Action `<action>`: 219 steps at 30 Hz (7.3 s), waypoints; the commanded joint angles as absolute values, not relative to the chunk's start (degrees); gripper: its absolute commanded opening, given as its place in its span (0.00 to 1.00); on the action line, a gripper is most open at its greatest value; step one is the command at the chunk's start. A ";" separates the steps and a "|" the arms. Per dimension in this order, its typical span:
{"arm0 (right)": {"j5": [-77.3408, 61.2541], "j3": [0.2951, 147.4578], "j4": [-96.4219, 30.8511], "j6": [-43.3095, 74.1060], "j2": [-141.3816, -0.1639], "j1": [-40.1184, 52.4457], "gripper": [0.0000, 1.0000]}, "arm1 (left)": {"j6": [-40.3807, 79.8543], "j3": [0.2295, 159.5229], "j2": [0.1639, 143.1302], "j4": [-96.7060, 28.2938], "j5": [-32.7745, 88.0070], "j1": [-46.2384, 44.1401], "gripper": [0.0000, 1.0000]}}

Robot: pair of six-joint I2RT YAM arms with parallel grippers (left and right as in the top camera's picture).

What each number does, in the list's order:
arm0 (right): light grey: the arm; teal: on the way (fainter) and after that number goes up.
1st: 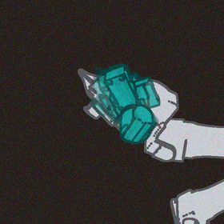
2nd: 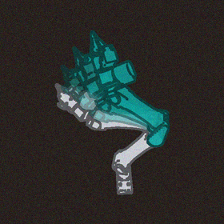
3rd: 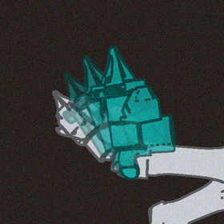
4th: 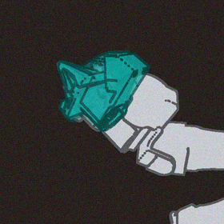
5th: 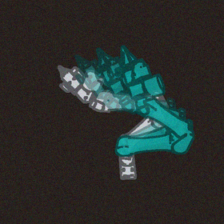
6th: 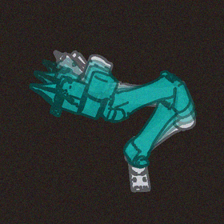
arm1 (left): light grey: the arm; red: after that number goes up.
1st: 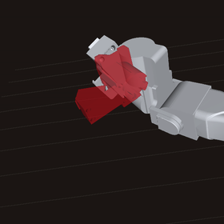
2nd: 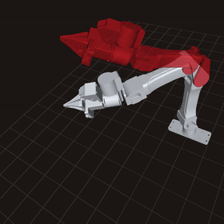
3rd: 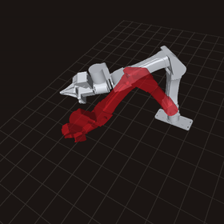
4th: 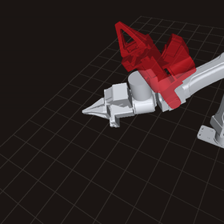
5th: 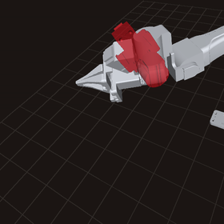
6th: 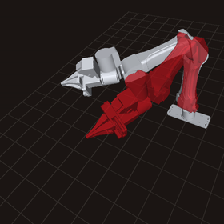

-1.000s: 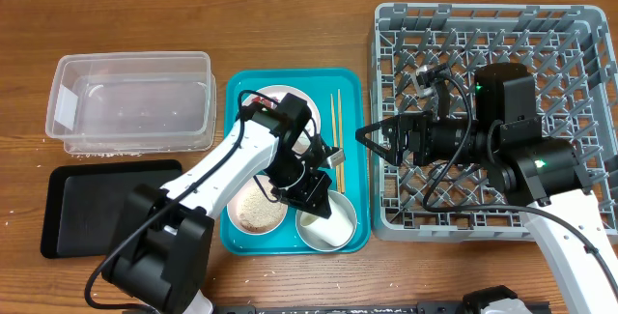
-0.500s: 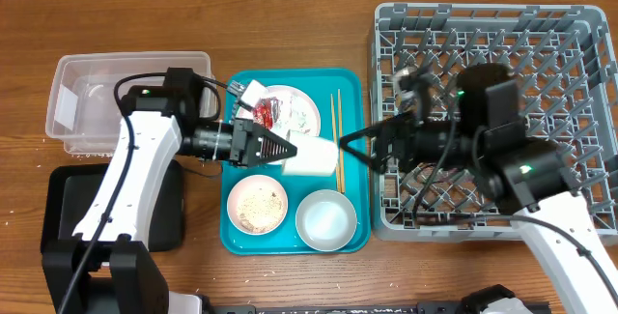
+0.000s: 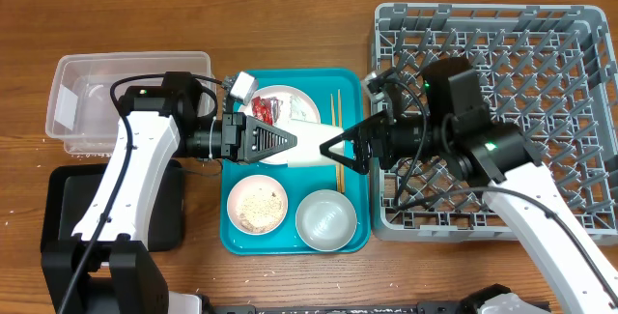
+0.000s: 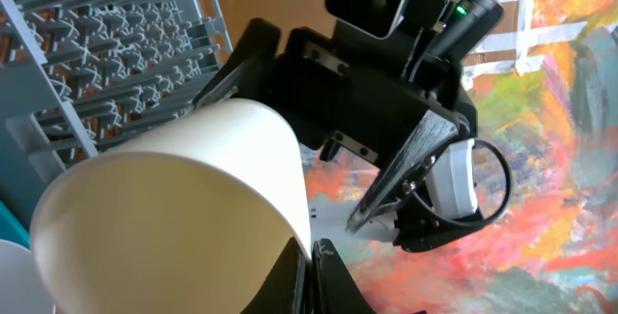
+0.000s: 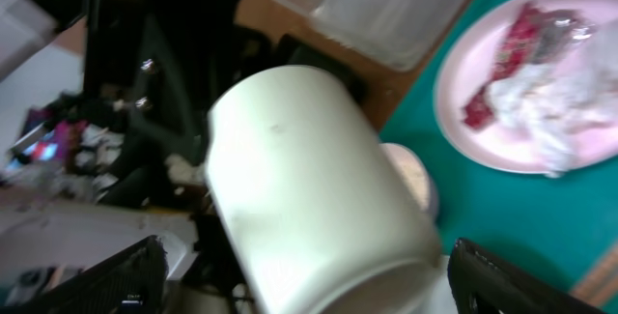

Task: Sort waste into correct bins and load items into the dishwasher
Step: 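Lift the white cup and pass it from left to right gripper, then place the white cup upside down in the dish rack with right gripper, then grasp the pink bowl of rice with the left gripper, then tip the rice from the pink bowl onto the black tray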

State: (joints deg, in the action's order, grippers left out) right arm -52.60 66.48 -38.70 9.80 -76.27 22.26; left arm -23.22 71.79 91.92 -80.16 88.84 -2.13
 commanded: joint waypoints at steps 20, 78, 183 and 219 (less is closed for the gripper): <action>-59.42 67.90 -38.33 5.72 -78.46 25.02 0.89 | -25.78 72.66 90.83 -79.22 90.67 -1.89 0.04; -4.56 85.67 -62.15 23.99 -71.53 16.01 1.00 | 8.54 72.93 83.29 -71.88 37.28 -3.46 0.80; -11.88 85.58 -66.32 24.03 -71.48 16.01 1.00 | -45.89 65.10 102.59 -96.95 64.97 59.83 0.04; -12.14 85.58 -66.37 24.05 -71.48 16.01 1.00 | -39.27 64.60 95.09 -87.22 62.19 55.20 0.04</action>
State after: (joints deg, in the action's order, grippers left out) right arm -11.81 84.53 -66.63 23.97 -71.64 16.16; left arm -48.49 64.86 95.81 -89.49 66.15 56.14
